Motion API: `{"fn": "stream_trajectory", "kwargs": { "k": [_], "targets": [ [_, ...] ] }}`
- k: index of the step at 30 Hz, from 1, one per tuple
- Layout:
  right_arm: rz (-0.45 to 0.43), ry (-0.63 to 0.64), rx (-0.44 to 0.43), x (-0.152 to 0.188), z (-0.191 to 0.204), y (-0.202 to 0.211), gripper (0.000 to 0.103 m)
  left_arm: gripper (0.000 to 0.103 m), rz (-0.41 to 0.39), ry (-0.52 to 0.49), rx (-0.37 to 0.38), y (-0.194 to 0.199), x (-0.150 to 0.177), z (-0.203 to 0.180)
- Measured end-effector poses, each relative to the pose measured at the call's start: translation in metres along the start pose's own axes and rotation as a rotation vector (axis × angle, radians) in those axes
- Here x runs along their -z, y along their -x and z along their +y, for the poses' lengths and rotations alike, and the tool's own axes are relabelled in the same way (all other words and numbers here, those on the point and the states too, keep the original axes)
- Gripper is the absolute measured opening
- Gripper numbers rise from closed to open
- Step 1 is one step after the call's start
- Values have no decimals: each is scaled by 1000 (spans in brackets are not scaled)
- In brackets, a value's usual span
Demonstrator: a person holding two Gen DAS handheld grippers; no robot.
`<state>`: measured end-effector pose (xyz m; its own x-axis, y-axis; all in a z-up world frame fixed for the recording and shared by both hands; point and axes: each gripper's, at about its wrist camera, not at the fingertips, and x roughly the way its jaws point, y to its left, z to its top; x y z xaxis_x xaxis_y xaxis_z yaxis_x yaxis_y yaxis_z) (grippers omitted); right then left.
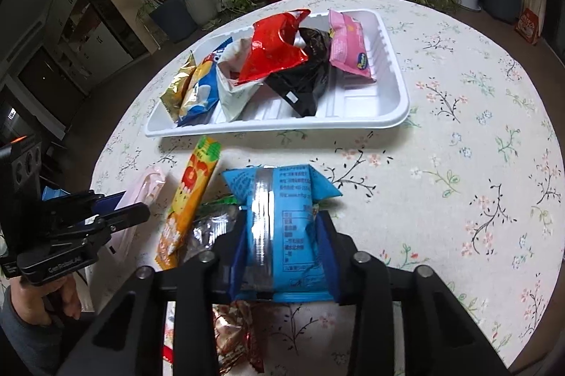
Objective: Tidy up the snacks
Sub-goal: 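Grasp the white translucent pack with the left tool while the right tool grasps the blue bag, then lower both held packs into the white tray and open both tools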
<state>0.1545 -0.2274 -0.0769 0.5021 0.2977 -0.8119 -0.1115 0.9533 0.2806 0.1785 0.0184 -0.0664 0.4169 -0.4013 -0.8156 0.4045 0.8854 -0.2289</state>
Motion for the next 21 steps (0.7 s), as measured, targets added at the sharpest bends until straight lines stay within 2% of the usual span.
{"fn": "stream_trajectory", "kwargs": {
  "k": [4,9,14,18,21],
  "targets": [
    [-31,-39,-38,3,-6,15,35,25,-25,54,33,4,0,9],
    [-129,-150,-81,0,-36,47,35,25,-81,146,91,18,-1,28],
    [-208,-232,-76,-9,-65,74,35,25,-156,214,135,40,-12,45],
    [-264,-214,-66,-31,-65,96,35,25,-213,227,160,60,-36,53],
    [-282,-139,-40,-64,-48,107,35,25,-245,205,148,69,-73,55]
  ]
}}
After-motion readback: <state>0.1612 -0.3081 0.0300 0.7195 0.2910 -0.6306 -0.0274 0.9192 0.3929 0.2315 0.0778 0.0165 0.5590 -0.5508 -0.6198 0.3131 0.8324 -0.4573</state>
